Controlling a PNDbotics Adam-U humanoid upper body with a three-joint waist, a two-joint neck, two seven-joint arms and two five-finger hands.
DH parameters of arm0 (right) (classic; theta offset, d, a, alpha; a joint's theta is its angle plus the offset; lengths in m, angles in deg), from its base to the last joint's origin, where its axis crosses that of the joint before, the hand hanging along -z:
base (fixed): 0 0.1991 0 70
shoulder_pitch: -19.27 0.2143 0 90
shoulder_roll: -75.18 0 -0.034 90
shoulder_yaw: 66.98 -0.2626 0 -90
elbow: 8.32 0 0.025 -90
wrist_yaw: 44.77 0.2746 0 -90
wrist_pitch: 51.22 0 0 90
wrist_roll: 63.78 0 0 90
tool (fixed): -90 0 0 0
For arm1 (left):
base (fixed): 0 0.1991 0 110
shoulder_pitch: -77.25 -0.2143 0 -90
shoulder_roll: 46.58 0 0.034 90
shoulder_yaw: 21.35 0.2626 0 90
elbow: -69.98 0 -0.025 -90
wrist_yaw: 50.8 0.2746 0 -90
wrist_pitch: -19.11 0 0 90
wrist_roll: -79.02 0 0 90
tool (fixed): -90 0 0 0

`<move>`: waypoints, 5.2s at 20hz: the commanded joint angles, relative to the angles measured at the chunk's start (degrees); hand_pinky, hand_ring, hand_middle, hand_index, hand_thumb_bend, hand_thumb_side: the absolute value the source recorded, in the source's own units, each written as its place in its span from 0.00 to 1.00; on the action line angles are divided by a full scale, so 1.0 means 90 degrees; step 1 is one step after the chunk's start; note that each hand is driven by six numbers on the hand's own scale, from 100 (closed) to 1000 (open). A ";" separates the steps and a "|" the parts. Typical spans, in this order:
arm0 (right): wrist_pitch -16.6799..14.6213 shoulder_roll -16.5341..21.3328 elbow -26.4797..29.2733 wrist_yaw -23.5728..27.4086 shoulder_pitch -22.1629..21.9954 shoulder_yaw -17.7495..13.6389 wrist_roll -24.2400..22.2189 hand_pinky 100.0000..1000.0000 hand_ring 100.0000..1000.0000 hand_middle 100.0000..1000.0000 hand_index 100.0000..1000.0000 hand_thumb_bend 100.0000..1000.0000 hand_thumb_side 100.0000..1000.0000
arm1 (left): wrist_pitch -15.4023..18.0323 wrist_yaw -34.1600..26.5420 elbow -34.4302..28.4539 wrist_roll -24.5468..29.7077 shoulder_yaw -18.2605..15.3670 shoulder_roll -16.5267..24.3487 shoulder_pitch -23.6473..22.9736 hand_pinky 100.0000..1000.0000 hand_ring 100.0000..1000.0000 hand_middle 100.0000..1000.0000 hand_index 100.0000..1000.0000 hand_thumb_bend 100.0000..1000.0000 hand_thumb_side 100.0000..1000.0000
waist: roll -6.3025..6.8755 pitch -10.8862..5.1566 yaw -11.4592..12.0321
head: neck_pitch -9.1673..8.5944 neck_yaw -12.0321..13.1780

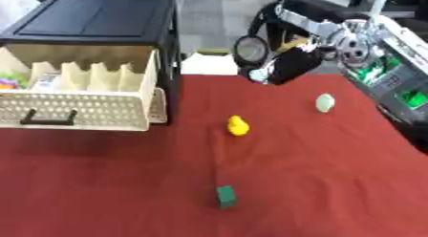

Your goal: Pick up objects from table and place into drawer.

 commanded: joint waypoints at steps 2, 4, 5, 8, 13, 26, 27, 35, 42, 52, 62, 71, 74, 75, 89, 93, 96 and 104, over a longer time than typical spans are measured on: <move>-0.0051 0.0059 -0.0093 -0.0071 0.0160 -0.0046 -0.0008 0.58 0.54 0.33 0.57 0.27 0.24 | 0.0000 -0.0018 -0.0077 0.0014 -0.0017 0.0141 0.0115 0.00 0.00 0.00 0.66 0.23 1.00 | 0.0013 -0.0118 0.0000 | -0.0073 -0.0024; -0.0035 -0.0083 -0.0133 -0.0069 0.0301 -0.0088 0.0019 0.58 0.54 0.33 0.56 0.27 0.25 | 0.0010 -0.0031 -0.0077 0.0038 0.0011 0.0105 0.0138 0.00 0.00 0.00 0.66 0.23 1.00 | -0.0010 -0.0142 0.0084 | -0.0097 -0.0120; -0.0009 -0.0207 -0.0224 -0.0087 0.0425 -0.0084 0.0016 0.58 0.53 0.33 0.56 0.28 0.25 | 0.0010 -0.0033 -0.0077 0.0047 0.0017 0.0095 0.0144 0.00 0.00 0.00 0.66 0.23 1.00 | -0.0018 -0.0147 0.0103 | -0.0106 -0.0137; 0.0013 -0.0587 -0.0595 -0.0190 0.0829 -0.0033 -0.0012 0.58 0.53 0.33 0.56 0.28 0.26 | 0.0007 -0.0032 -0.0077 0.0055 0.0014 0.0089 0.0149 0.00 0.00 0.00 0.66 0.23 1.00 | -0.0036 -0.0147 0.0112 | -0.0143 -0.0138; -0.0116 -0.1035 -0.1084 -0.0335 0.1299 -0.0005 -0.0014 0.58 0.53 0.32 0.56 0.28 0.26 | 0.0011 -0.0041 -0.0077 0.0050 0.0008 0.0066 0.0185 0.00 0.00 0.00 0.66 0.24 1.00 | -0.0063 -0.0134 0.0156 | -0.0198 -0.0177; -0.0298 -0.1839 -0.1664 -0.0519 0.1919 -0.0037 0.0047 0.58 0.53 0.31 0.55 0.28 0.26 | 0.0029 -0.0075 -0.0077 0.0065 0.0021 -0.0041 0.0320 0.00 0.00 0.00 0.65 0.24 1.00 | -0.0146 -0.0131 0.0324 | -0.0315 -0.0334; -0.0307 -0.1896 -0.1685 -0.0522 0.1948 -0.0036 0.0044 0.58 0.52 0.31 0.55 0.28 0.26 | 0.0030 -0.0079 -0.0077 0.0064 0.0020 -0.0055 0.0336 0.00 0.00 0.00 0.65 0.24 1.00 | -0.0152 -0.0128 0.0341 | -0.0321 -0.0349; -0.0314 -0.2317 -0.1853 -0.0519 0.2104 -0.0067 0.0034 0.58 0.52 0.31 0.55 0.29 0.25 | 0.0018 -0.0104 -0.0077 0.0051 0.0008 -0.0127 0.0408 0.00 0.00 0.00 0.65 0.25 1.00 | -0.0193 -0.0099 0.0461 | -0.0352 -0.0542; -0.0257 -0.2602 -0.2111 -0.0635 0.2153 -0.0051 0.0042 0.57 0.52 0.30 0.54 0.31 0.24 | 0.0013 -0.0112 -0.0077 0.0064 0.0006 -0.0177 0.0450 0.00 0.00 0.00 0.65 0.25 1.00 | -0.0218 -0.0074 0.0552 | -0.0393 -0.0669; -0.0348 -0.2894 -0.2566 -0.0791 0.2157 0.0007 0.0029 0.57 0.51 0.30 0.54 0.32 0.23 | 0.0026 -0.0129 -0.0077 0.0055 0.0000 -0.0235 0.0541 0.00 0.00 0.00 0.65 0.25 1.00 | -0.0262 0.0025 0.0715 | -0.0423 -0.0721; -0.0378 -0.2933 -0.2686 -0.0872 0.2130 -0.0017 -0.0015 0.60 0.62 0.48 0.69 0.44 0.39 | 0.0023 -0.0138 -0.0077 0.0048 -0.0006 -0.0249 0.0546 0.00 0.00 0.00 0.65 0.25 1.00 | -0.0282 0.0035 0.0711 | -0.0414 -0.0684; -0.0355 -0.2936 -0.2614 -0.0815 0.2158 -0.0094 0.0023 0.62 0.64 0.50 0.73 0.45 0.43 | 0.0018 -0.0136 -0.0077 0.0056 -0.0002 -0.0255 0.0547 0.00 0.00 0.00 0.65 0.25 1.00 | -0.0280 0.0023 0.0684 | -0.0407 -0.0667; -0.0317 -0.2921 -0.2572 -0.0795 0.2174 -0.0147 0.0096 0.61 0.64 0.49 0.72 0.45 0.43 | 0.0016 -0.0129 -0.0077 0.0059 -0.0004 -0.0251 0.0544 0.00 0.00 0.00 0.65 0.25 1.00 | -0.0279 0.0019 0.0675 | -0.0405 -0.0656; -0.0307 -0.2909 -0.2551 -0.0784 0.2179 -0.0173 0.0127 0.61 0.63 0.49 0.72 0.45 0.44 | 0.0015 -0.0127 -0.0077 0.0061 -0.0004 -0.0249 0.0541 0.00 0.00 0.00 0.65 0.25 1.00 | -0.0278 0.0017 0.0669 | -0.0408 -0.0652; -0.0155 -0.1860 -0.1181 -0.0098 0.1793 -0.0718 0.0882 0.60 0.62 0.47 0.71 0.38 0.43 | -0.0016 -0.0074 -0.0077 0.0038 -0.0046 -0.0168 0.0417 0.00 0.00 0.00 0.65 0.26 1.00 | -0.0129 -0.0065 0.0427 | -0.0294 -0.0427; -0.0081 -0.1385 -0.0567 0.0275 0.1363 -0.0976 0.1182 0.62 0.62 0.47 0.72 0.22 0.31 | -0.0029 -0.0065 -0.0077 0.0039 -0.0054 -0.0165 0.0378 0.00 0.00 0.00 0.65 0.24 1.00 | -0.0041 -0.0072 0.0344 | -0.0263 -0.0352; -0.0032 -0.1082 -0.0124 0.0543 0.1020 -0.1162 0.1417 0.62 0.63 0.48 0.73 0.11 0.29 | -0.0029 -0.0061 -0.0077 0.0044 -0.0050 -0.0166 0.0365 0.00 0.00 0.00 0.65 0.24 1.00 | 0.0026 -0.0066 0.0289 | -0.0238 -0.0312; 0.0412 -0.0283 0.1275 0.0839 -0.0088 -0.1625 0.1970 0.62 0.63 0.49 0.74 0.00 0.34 | -0.0006 -0.0031 -0.0077 0.0093 -0.0009 -0.0146 0.0372 0.00 0.00 0.00 0.65 0.19 1.00 | 0.0210 -0.0032 0.0148 | -0.0213 -0.0159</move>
